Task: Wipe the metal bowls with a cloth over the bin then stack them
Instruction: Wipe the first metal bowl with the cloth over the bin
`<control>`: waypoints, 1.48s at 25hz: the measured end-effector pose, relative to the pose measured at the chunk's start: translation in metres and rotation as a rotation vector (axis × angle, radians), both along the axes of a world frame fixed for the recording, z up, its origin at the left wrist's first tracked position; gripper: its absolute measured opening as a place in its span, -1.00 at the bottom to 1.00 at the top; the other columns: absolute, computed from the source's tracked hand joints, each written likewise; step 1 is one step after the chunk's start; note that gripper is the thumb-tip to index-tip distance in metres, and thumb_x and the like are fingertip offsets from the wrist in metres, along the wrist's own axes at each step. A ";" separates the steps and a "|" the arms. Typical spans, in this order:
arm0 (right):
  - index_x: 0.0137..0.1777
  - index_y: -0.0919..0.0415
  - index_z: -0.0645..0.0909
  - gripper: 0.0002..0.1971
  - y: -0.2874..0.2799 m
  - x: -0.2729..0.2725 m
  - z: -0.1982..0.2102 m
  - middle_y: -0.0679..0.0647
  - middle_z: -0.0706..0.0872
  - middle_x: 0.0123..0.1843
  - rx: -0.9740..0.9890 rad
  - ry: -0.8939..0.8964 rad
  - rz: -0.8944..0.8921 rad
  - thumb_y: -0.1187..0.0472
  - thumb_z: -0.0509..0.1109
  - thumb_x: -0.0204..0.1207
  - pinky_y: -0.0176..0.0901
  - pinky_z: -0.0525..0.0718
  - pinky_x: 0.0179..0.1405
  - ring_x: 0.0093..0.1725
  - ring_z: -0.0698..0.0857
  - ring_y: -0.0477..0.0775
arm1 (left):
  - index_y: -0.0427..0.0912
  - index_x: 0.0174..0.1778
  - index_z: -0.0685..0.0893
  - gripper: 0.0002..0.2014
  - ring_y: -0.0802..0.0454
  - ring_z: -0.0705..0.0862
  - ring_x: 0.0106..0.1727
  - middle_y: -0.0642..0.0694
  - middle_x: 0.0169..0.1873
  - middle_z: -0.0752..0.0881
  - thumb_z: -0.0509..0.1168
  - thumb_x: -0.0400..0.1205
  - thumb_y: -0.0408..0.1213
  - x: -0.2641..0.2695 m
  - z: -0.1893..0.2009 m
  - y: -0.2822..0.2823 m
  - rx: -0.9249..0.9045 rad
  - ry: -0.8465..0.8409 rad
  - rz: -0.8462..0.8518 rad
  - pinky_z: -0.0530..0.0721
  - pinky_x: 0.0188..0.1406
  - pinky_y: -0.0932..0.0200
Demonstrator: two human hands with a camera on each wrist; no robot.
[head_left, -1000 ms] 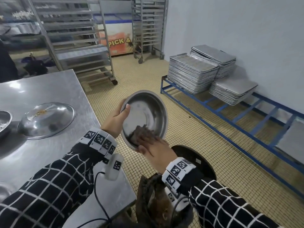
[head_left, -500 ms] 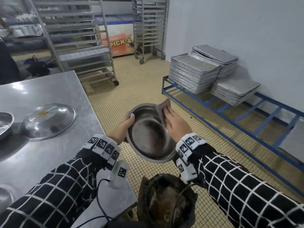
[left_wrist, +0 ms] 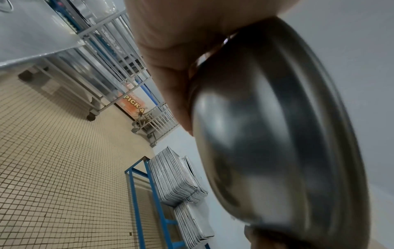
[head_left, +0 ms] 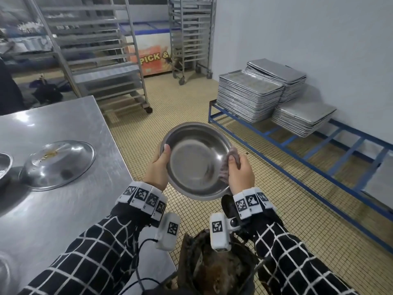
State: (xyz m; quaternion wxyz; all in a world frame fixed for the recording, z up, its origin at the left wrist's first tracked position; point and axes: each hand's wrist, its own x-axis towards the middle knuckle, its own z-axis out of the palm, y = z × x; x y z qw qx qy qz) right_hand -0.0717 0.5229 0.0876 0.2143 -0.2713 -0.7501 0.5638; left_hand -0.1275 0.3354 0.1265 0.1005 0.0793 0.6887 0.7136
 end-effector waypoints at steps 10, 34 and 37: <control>0.09 0.10 0.60 -0.78 0.049 -0.008 0.056 -0.02 0.72 -0.10 0.231 0.001 0.214 -0.01 0.23 0.67 -0.25 0.69 -0.30 -0.17 0.74 -0.05 | -0.20 -0.10 0.73 -0.60 0.02 0.77 -0.31 -0.07 -0.34 0.80 0.08 0.74 -0.04 -0.019 0.017 0.006 0.062 -0.091 -0.213 0.60 -0.08 0.00; 0.16 0.19 0.50 -0.82 0.007 0.007 0.054 -0.03 0.66 -0.06 0.005 0.208 -0.246 0.12 0.23 0.67 -0.22 0.70 -0.24 -0.08 0.71 0.00 | -0.13 0.25 0.58 -0.63 0.09 0.78 -0.08 -0.11 -0.03 0.76 0.07 0.73 0.04 0.004 0.020 0.052 0.033 0.030 -0.108 0.75 -0.13 0.22; 0.11 0.20 0.51 -0.85 0.022 0.013 0.061 -0.02 0.65 -0.11 0.048 0.150 -0.182 0.14 0.22 0.68 -0.24 0.68 -0.28 -0.08 0.71 0.04 | -0.11 0.54 0.31 -0.27 -0.06 0.73 0.16 -0.15 0.26 0.65 0.31 0.51 0.15 -0.005 0.015 0.037 0.075 0.046 -0.224 0.75 0.10 -0.11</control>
